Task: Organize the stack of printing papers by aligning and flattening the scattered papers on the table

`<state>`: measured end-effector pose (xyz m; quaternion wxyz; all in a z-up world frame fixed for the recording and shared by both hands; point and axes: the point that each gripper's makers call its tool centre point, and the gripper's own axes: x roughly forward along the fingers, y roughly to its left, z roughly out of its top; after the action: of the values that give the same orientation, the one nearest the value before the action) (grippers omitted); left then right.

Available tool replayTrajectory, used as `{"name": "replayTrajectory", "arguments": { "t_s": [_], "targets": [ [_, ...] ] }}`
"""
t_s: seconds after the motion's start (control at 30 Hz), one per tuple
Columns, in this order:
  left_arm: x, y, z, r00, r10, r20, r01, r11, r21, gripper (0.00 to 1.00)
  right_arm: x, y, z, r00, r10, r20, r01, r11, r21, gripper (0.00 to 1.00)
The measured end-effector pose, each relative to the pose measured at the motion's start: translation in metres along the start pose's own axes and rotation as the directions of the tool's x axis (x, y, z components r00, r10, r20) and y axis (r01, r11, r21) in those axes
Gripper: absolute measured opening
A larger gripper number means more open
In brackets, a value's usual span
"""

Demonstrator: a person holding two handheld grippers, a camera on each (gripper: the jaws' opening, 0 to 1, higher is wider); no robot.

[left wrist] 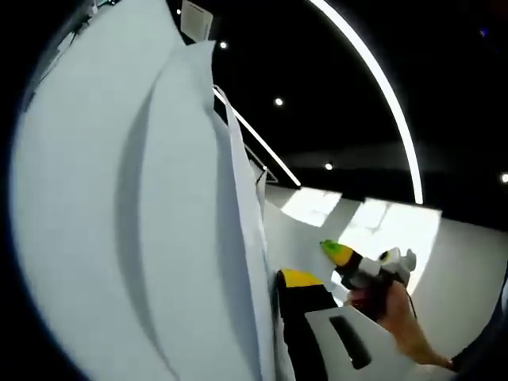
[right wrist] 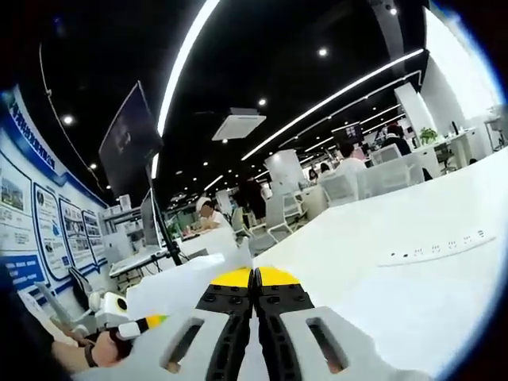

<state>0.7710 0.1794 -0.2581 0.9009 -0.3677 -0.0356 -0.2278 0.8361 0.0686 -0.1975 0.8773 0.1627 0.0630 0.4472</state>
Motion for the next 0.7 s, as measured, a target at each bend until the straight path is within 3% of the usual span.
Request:
{"name": "replayTrajectory", "arguments": {
  "t_s": [0.7],
  "targets": [
    [0.001, 0.000, 0.000, 1.000, 0.001, -0.003, -0.001, 1.000, 0.011, 0.10, 0.008, 0.017, -0.008, 0.999, 0.040, -0.008, -0.040, 0.999, -0.001, 0.00]
  ]
}}
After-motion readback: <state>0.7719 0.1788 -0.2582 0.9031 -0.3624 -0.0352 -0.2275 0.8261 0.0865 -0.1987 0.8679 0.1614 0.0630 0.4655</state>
